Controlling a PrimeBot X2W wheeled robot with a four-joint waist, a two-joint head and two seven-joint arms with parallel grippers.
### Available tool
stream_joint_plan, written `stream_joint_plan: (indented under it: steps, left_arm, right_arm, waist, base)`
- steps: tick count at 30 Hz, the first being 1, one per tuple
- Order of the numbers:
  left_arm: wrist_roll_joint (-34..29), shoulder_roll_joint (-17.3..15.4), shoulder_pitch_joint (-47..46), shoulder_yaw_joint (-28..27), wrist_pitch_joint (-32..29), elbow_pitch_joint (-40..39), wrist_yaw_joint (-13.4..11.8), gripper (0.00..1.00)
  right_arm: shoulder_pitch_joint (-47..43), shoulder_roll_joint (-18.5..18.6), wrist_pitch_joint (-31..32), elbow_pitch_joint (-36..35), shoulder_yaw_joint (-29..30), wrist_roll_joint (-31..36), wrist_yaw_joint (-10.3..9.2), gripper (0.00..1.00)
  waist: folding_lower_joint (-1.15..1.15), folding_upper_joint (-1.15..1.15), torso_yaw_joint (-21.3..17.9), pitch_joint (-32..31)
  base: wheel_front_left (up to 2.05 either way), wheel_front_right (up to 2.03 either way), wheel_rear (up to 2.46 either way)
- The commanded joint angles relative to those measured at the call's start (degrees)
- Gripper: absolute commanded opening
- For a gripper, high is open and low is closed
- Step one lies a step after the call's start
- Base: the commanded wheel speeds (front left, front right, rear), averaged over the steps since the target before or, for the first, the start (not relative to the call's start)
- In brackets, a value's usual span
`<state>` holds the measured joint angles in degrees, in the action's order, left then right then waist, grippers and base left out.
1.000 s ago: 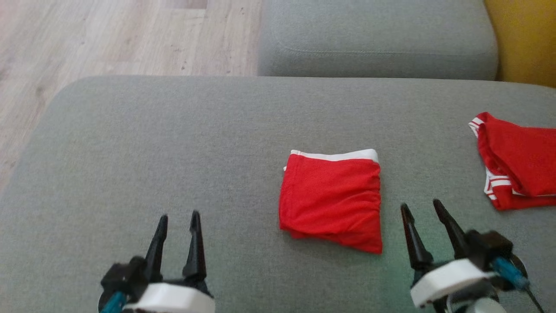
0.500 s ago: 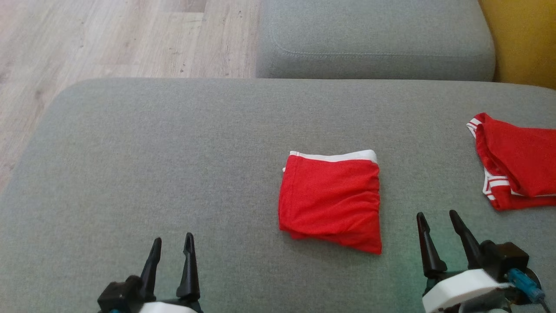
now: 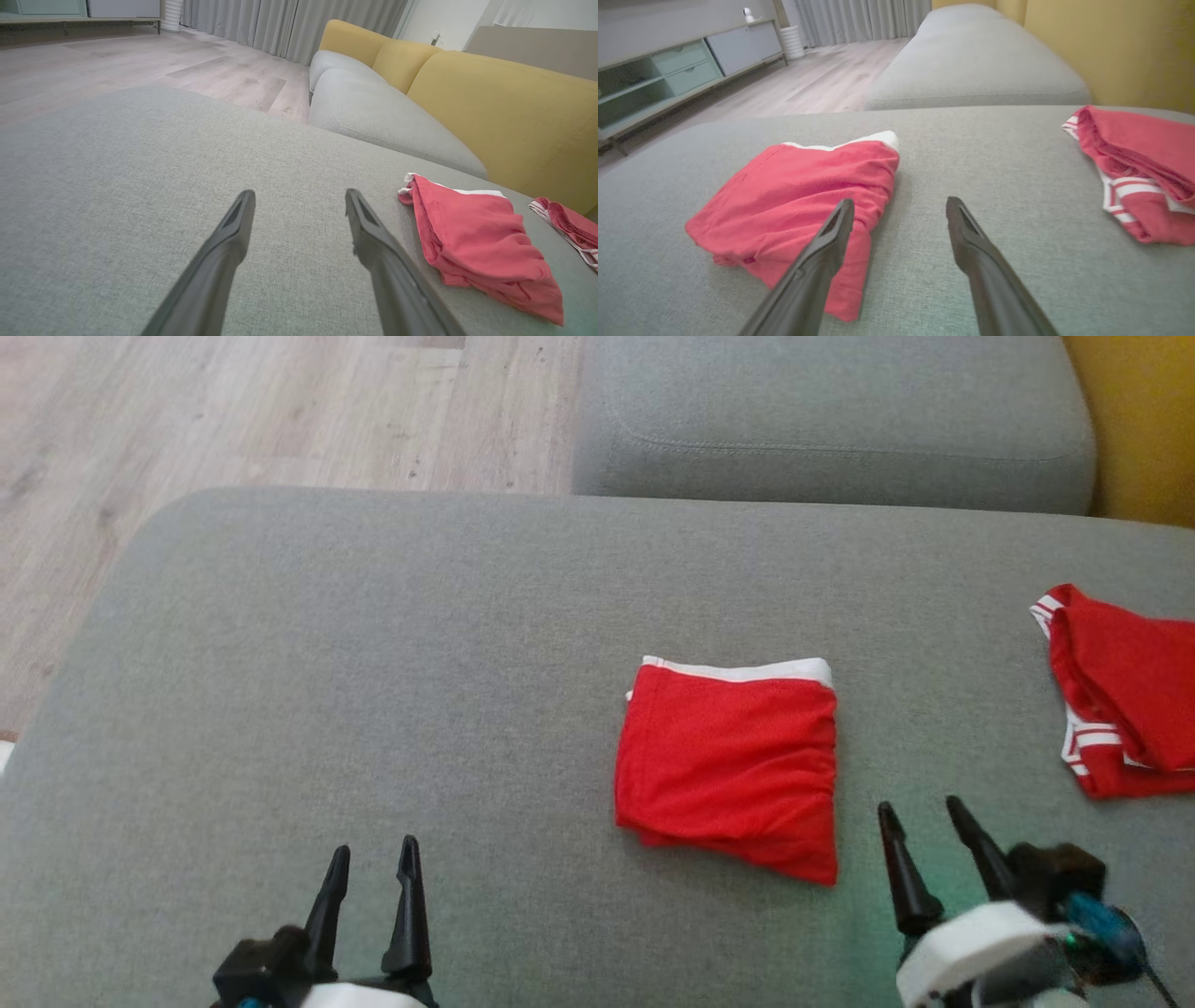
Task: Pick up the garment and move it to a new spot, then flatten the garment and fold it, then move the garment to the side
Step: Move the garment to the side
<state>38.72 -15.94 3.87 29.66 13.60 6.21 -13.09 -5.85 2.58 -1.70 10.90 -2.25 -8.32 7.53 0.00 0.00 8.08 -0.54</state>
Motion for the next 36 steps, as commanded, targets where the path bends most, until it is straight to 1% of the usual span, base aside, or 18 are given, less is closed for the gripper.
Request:
stream_joint_plan:
  steps: [1, 5, 10, 17, 20, 21, 22, 23, 24, 25, 26, 28, 31, 36]
  left_arm:
    - [-0.70, -0.97, -3.03, -1.73, 0.02, -1.96, -0.12, 1.00]
    - [-0.93, -0.76, -3.91, -1.76, 0.10, -2.76, -0.25, 1.00]
    - [-1.14, 0.06, -4.86, -1.91, 0.44, -3.15, -0.15, 1.00]
    - [-1.57, 1.83, -6.35, -2.05, 0.95, -2.10, 0.79, 1.00]
    - [-1.81, 2.38, -6.66, -2.32, 1.11, -1.45, 1.25, 1.00]
    - [-1.90, 2.54, -6.72, -2.42, 1.15, -1.26, 1.37, 1.00]
    - [-1.99, 2.69, -6.74, -2.52, 1.18, -1.11, 1.48, 1.00]
    - [-2.09, 2.80, -6.75, -2.62, 1.21, -0.98, 1.59, 1.00]
    - [-2.19, 2.88, -6.79, -2.74, 1.24, -0.88, 1.70, 1.00]
    - [-2.34, 2.93, -6.88, -2.83, 1.26, -0.84, 1.81, 1.00]
    - [-2.53, 2.95, -6.99, -2.87, 1.27, -0.90, 1.94, 1.00]
    - [-2.98, 2.89, -7.31, -2.86, 1.30, -1.16, 2.21, 1.00]
    - [-3.71, 2.74, -8.07, -2.79, 1.32, -1.93, 2.43, 1.00]
    - [-4.54, 2.23, -9.63, -3.17, 1.27, -3.19, 2.52, 1.00]
  right_arm:
    - [4.35, 0.30, 1.12, -1.49, -1.75, 0.21, -0.04, 1.00]
    - [9.51, 0.30, 7.89, -0.20, -1.99, -0.63, -0.04, 1.00]
    - [16.03, 0.30, 14.79, 2.66, -0.45, 0.75, -0.04, 1.00]
    - [21.19, 0.30, 22.01, 8.64, 1.24, 3.64, -0.04, 1.00]
    - [21.66, 0.30, 24.09, 10.01, 1.24, 2.44, -0.04, 1.00]
    - [21.68, 0.30, 24.47, 10.29, 1.12, 1.90, -0.04, 0.98]
    - [21.66, 0.30, 24.76, 10.53, 1.01, 1.40, -0.04, 0.83]
    - [21.66, 0.30, 25.00, 10.75, 0.86, 0.79, -0.04, 0.45]
    - [21.72, 0.30, 25.02, 10.86, 0.68, 0.01, -0.04, 0.31]
    - [21.83, 0.30, 24.85, 10.85, 0.43, -0.72, -0.04, 0.08]
    - [22.03, 0.30, 24.53, 10.63, 0.11, -1.22, -0.04, 0.00]
    - [22.56, 0.30, 23.55, 9.76, -0.13, -1.54, -0.04, 0.00]
    - [23.23, 0.30, 22.69, 7.86, -0.37, -0.92, -0.04, 0.00]
    - [23.49, 0.30, 22.45, 3.82, -0.02, 1.46, -0.04, 0.00]
  waist:
    - [0.00, 0.00, 0.47, 0.54]
    - [0.00, 0.00, 1.66, 2.37]
    - [0.00, 0.00, 3.57, 5.43]
    - [0.00, 0.00, 6.32, 9.14]
    - [0.00, 0.00, 6.86, 9.71]
    - [0.00, 0.00, 6.95, 9.79]
    - [0.00, 0.00, 6.98, 9.85]
    - [0.00, 0.00, 6.96, 9.91]
    - [0.00, 0.00, 6.85, 9.97]
    - [0.00, 0.00, 6.63, 10.04]
    - [0.00, 0.00, 6.29, 10.17]
    - [0.00, 0.00, 5.37, 10.60]
    - [0.00, 0.00, 2.97, 11.69]
    - [0.00, 0.00, -3.70, 14.00]
  base:
    - [0.00, 0.00, 0.00]
    - [0.00, 0.00, 0.00]
    - [0.00, 0.00, 0.00]
    - [0.00, 0.00, 0.00]
    - [0.00, 0.00, 0.00]
    - [0.00, 0.00, 0.00]
    - [0.00, 0.00, 0.00]
    - [0.00, 0.00, 0.00]
    - [0.00, 0.00, 0.00]
    - [0.00, 0.00, 0.00]
    - [0.00, 0.00, 0.00]
    - [0.00, 0.00, 0.00]
    - [0.00, 0.00, 0.00]
    - [0.00, 0.00, 0.00]
